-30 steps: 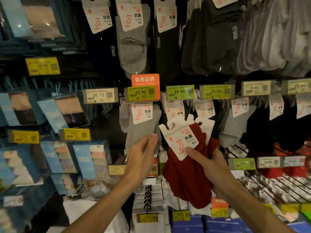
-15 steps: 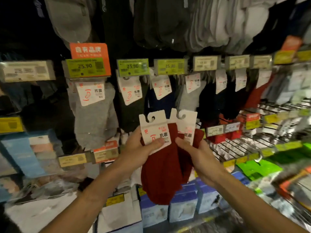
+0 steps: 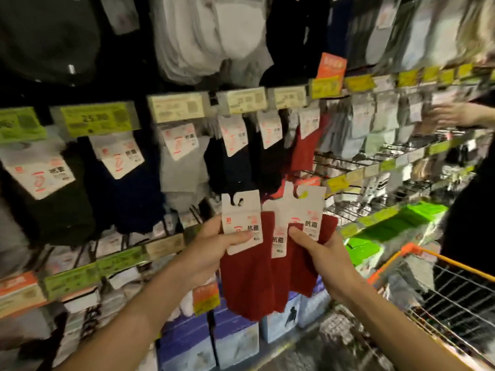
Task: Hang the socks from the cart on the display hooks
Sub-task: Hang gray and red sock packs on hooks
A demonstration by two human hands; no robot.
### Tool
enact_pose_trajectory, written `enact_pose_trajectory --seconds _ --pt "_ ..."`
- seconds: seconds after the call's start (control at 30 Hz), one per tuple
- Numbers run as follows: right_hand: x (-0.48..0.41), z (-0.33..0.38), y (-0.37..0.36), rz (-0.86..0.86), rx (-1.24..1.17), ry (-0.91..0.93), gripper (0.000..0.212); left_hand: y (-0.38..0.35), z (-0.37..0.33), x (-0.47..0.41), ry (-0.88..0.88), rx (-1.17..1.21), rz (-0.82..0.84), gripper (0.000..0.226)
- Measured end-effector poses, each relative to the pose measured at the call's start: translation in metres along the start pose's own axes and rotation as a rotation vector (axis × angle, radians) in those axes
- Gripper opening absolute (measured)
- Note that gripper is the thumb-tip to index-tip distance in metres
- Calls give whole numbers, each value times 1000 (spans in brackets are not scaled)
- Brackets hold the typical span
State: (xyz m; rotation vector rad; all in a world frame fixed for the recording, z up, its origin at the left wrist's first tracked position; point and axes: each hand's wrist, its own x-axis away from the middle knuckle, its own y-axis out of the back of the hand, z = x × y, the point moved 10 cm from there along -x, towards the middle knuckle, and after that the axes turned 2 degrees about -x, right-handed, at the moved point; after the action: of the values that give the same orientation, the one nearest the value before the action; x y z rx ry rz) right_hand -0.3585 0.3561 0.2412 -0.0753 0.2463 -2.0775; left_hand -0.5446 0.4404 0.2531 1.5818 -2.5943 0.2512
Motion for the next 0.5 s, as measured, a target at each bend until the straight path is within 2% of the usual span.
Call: enact_pose_trajectory --seconds 0.2,0.37,0.43,0.5 --pt "-61 40 88 53 20 64 31 -107 -6 -51 21 54 50 31" --pt "-99 67 125 145 53 120 45 -178 -21 -75 -30 49 76 27" --pt "-114 79 138 145 62 153 45 -196 -31 -87 -79 7 50 29" --pt "-130 88 151 129 52 180 35 -203 -42 -98 -123 -12 -4 24"
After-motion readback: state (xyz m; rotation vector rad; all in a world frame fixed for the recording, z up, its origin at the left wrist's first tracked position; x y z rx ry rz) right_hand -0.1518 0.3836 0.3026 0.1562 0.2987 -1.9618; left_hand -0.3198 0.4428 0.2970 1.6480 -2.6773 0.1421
